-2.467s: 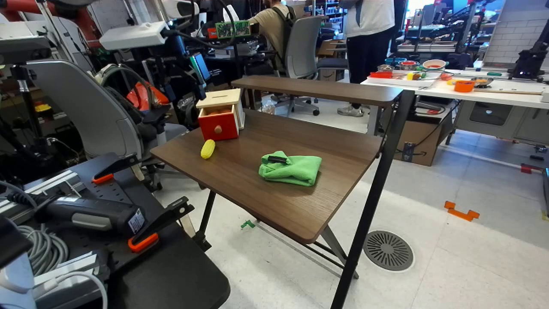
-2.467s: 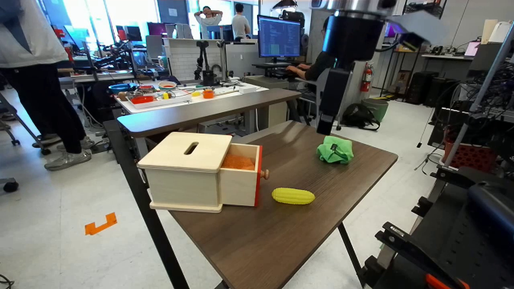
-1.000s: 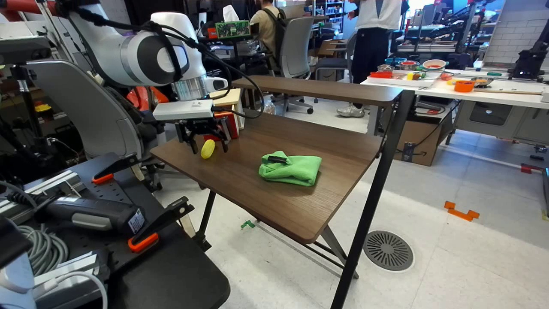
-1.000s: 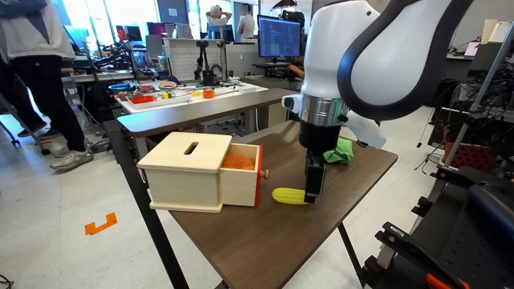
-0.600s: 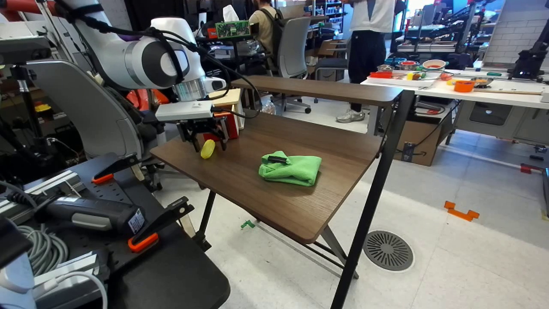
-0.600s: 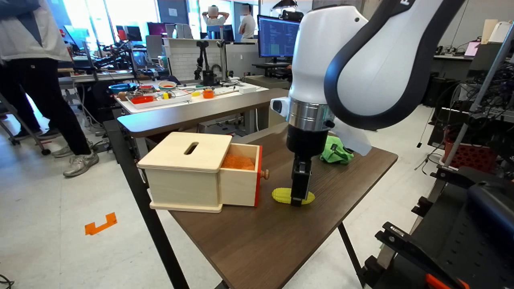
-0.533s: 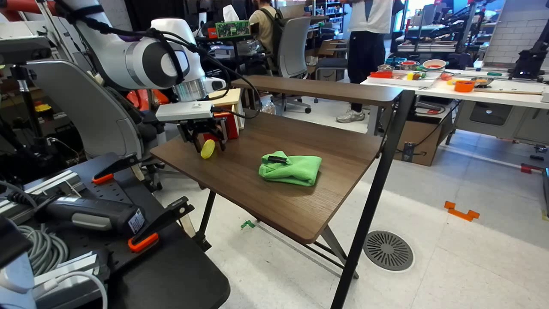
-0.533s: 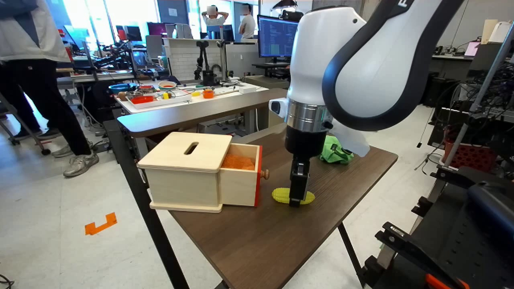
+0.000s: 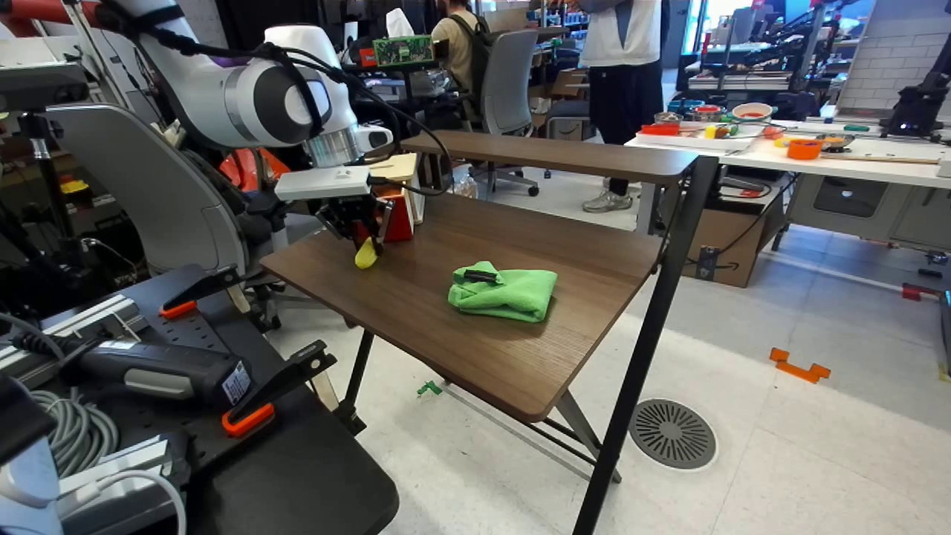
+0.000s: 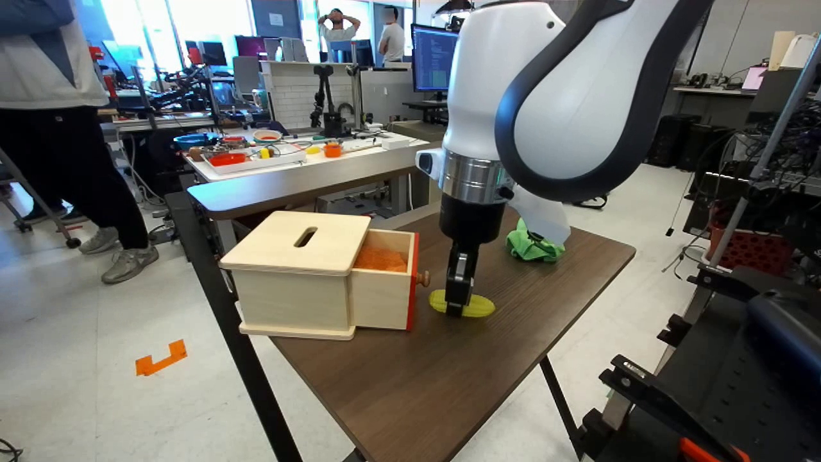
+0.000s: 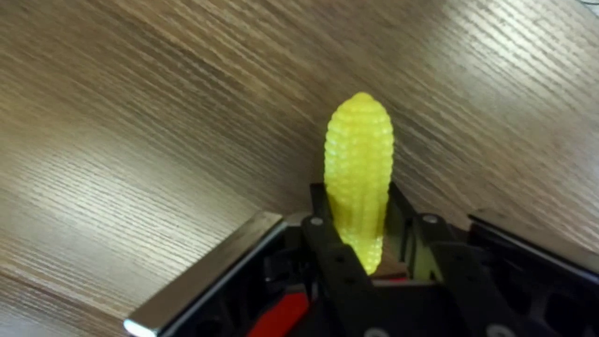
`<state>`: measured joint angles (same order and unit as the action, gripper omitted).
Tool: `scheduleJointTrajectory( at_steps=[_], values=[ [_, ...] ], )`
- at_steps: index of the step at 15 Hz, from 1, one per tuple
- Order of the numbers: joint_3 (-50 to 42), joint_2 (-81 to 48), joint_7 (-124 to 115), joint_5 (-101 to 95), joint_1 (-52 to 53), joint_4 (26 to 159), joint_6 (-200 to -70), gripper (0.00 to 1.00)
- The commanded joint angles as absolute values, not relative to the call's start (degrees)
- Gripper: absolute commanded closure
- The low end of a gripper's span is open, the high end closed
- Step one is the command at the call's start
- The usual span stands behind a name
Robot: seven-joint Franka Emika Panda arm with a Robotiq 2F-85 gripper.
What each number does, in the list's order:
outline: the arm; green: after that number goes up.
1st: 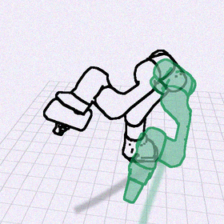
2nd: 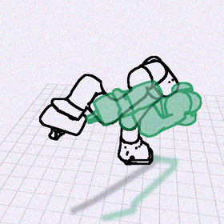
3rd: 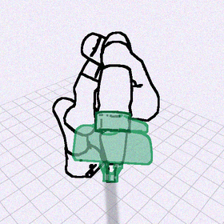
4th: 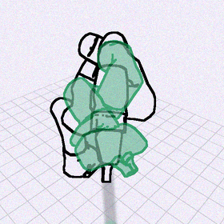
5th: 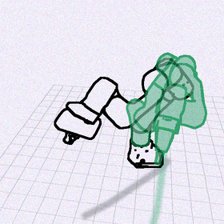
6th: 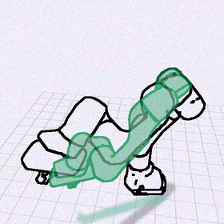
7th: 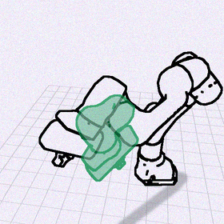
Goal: Put the yellow object in the drawer
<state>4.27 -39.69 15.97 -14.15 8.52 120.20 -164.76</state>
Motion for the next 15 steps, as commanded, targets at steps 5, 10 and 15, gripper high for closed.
scheduleJointTrajectory(
  at_steps=[5,10,15],
  values=[
    [3.77,-32.23,7.56,-11.68,9.04,119.65,-149.02,0.94],
    [3.17,-28.91,-0.92,-8.79,8.76,117.20,-140.82,0.94],
    [3.07,-29.40,-11.91,-2.35,9.40,112.52,-139.65,0.94]
  ],
)
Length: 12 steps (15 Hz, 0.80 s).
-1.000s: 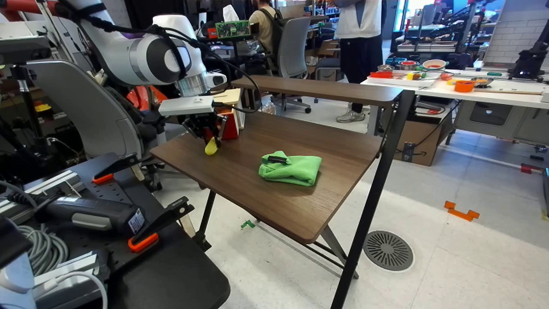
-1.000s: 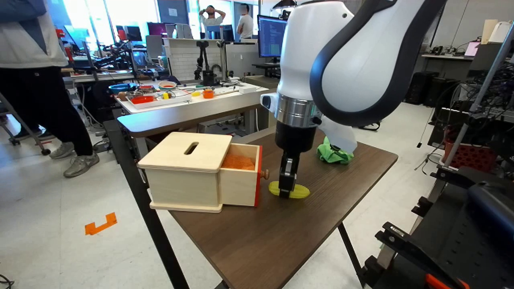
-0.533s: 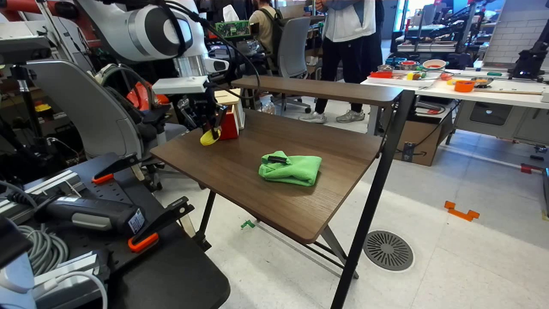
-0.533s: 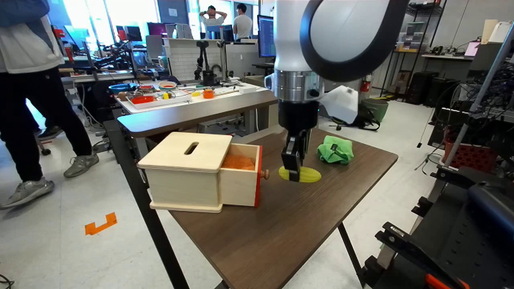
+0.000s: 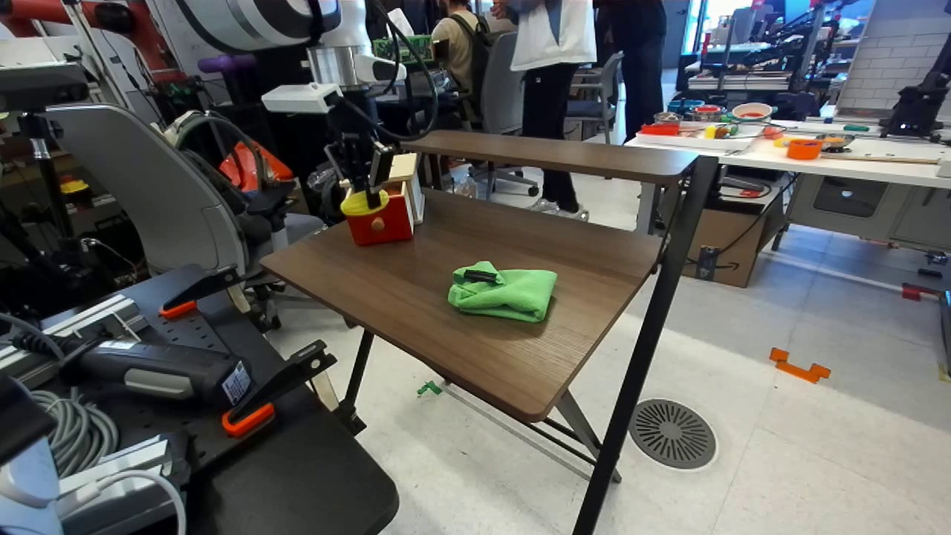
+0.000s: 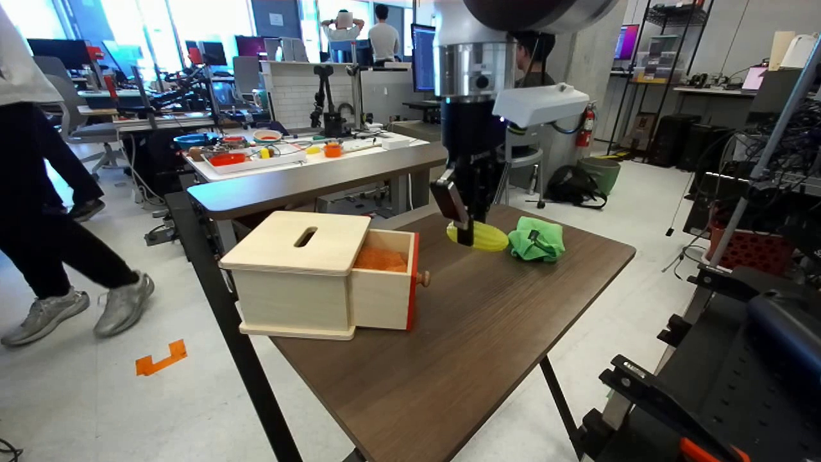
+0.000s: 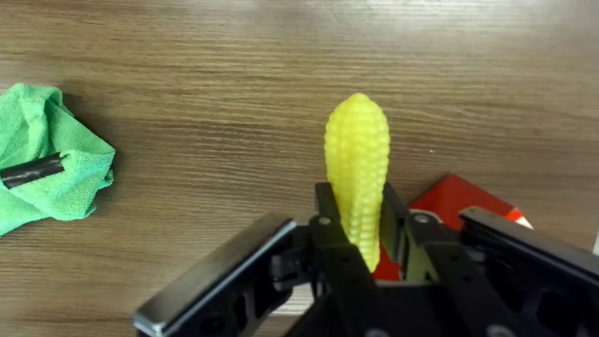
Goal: Put the yellow object in the drawer
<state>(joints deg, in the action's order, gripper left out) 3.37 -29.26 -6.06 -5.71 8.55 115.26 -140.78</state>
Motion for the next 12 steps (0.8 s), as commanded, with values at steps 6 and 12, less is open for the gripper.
scheduleJointTrajectory(
  at_steps=[6,12],
  values=[
    [1.77,-31.35,-28.24,0.43,12.98,108.55,-145.64,0.94],
    [2.19,-34.15,-34.69,2.56,15.28,107.55,-152.67,0.94]
  ],
)
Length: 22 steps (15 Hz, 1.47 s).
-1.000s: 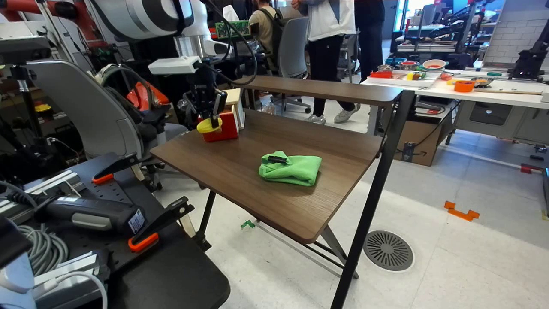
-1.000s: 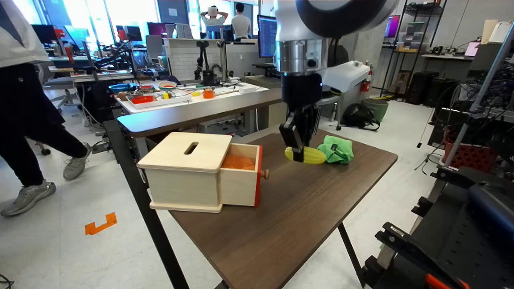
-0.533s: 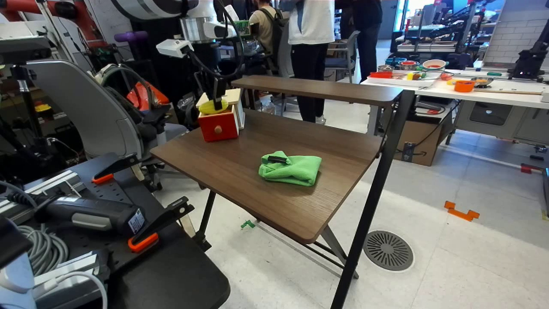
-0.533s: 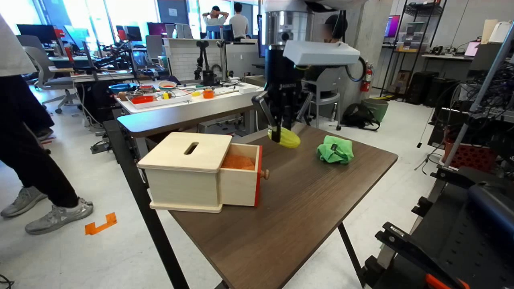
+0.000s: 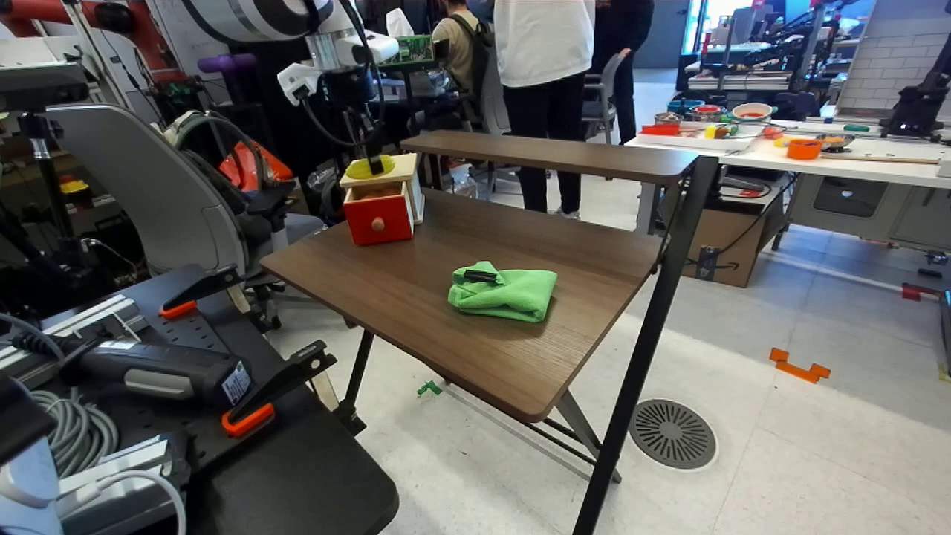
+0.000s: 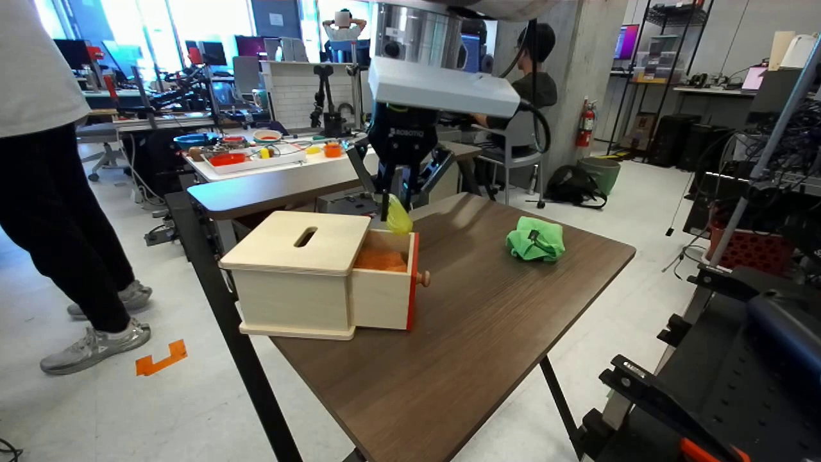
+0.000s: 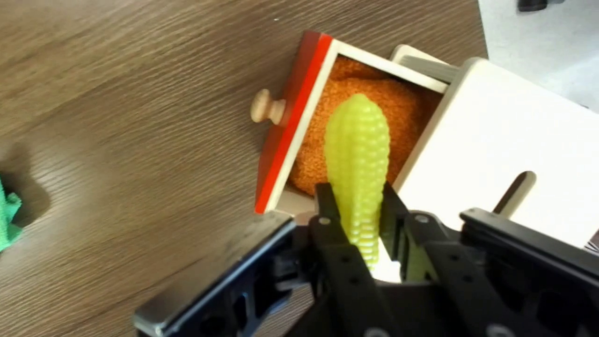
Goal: Put the yellow object in the drawer
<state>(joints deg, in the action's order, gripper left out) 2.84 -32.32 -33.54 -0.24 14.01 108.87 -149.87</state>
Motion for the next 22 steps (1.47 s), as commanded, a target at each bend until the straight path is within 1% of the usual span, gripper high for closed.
scheduleJointTrajectory(
  at_steps=[1,6,17,18,19,20,21,22],
  values=[
    [2.32,-34.39,-34.87,3.25,15.27,107.73,-153.58,0.94],
    [1.90,-34.51,-34.35,5.42,14.88,108.55,-155.78,0.94],
    [1.70,-36.34,-33.91,6.34,15.09,109.29,-154.49,0.94],
    [1.73,-36.47,-33.82,6.33,15.08,109.29,-154.31,0.81],
    [1.59,-36.51,-33.78,6.11,15.21,109.34,-154.03,0.49],
    [1.58,-36.46,-33.75,6.11,15.20,109.36,-154.07,0.50],
    [1.55,-36.36,-33.75,6.10,15.19,109.37,-154.03,0.48],
    [1.57,-36.29,-33.71,6.14,15.13,109.40,-154.03,0.42]
  ],
)
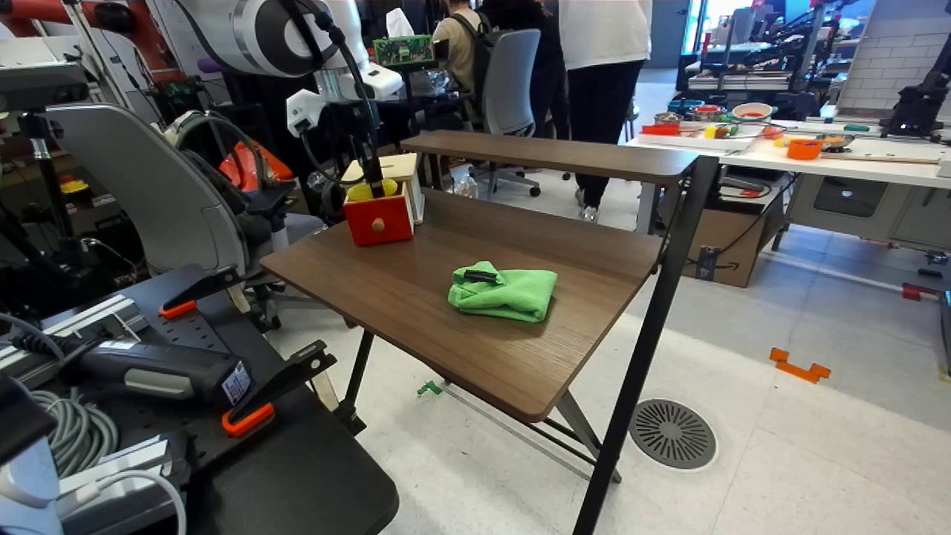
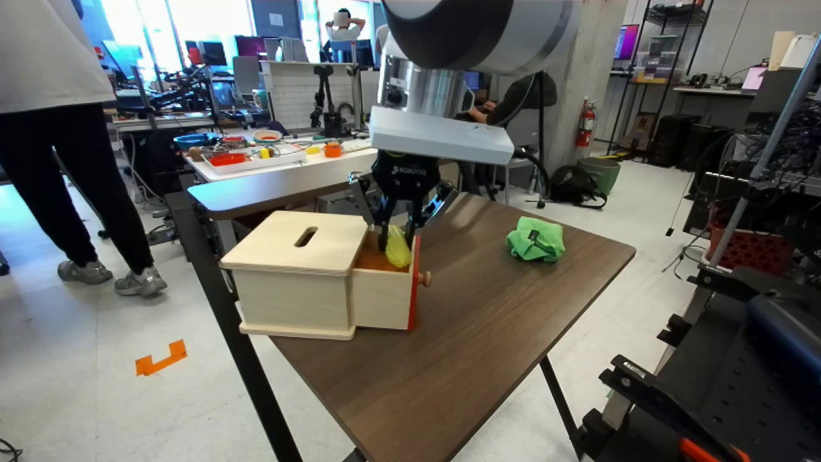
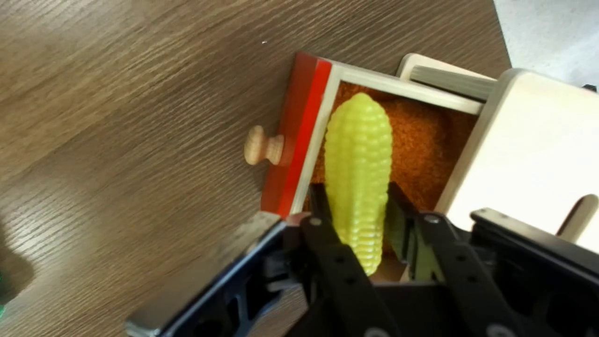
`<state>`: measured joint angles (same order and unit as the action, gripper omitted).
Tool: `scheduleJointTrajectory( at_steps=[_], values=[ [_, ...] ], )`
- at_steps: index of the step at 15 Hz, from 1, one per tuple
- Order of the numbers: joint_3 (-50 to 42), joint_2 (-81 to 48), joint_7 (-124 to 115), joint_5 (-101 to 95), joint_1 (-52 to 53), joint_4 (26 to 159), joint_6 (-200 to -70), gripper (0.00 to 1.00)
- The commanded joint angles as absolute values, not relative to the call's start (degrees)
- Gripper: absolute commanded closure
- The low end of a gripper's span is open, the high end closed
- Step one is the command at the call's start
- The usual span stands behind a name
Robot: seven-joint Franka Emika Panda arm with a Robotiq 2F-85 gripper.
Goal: Put the yellow object in the drawer
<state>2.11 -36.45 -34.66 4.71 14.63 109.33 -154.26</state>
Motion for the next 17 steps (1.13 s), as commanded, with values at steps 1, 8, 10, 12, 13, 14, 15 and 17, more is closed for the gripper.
scheduleJointTrajectory(
  at_steps=[1,8,10,12,13,14,15,17],
  values=[
    [1.56,-36.19,-33.72,6.16,15.11,109.42,-153.98,0.35],
    [1.80,-33.54,-33.12,6.33,14.67,110.31,-154.08,0.00],
    [2.00,-31.00,-32.64,6.45,14.37,111.47,-154.72,0.00],
    [2.58,-28.26,-31.94,7.10,13.54,112.25,-155.06,0.00],
    [2.15,-27.13,-32.13,6.72,13.65,112.51,-155.20,0.00],
    [2.32,-26.23,-31.36,6.49,13.31,112.75,-154.47,0.00],
    [1.37,-29.45,-33.07,5.56,14.49,110.05,-154.11,0.00],
    [1.39,-27.62,-32.63,5.45,14.17,110.96,-154.15,0.00]
  ],
)
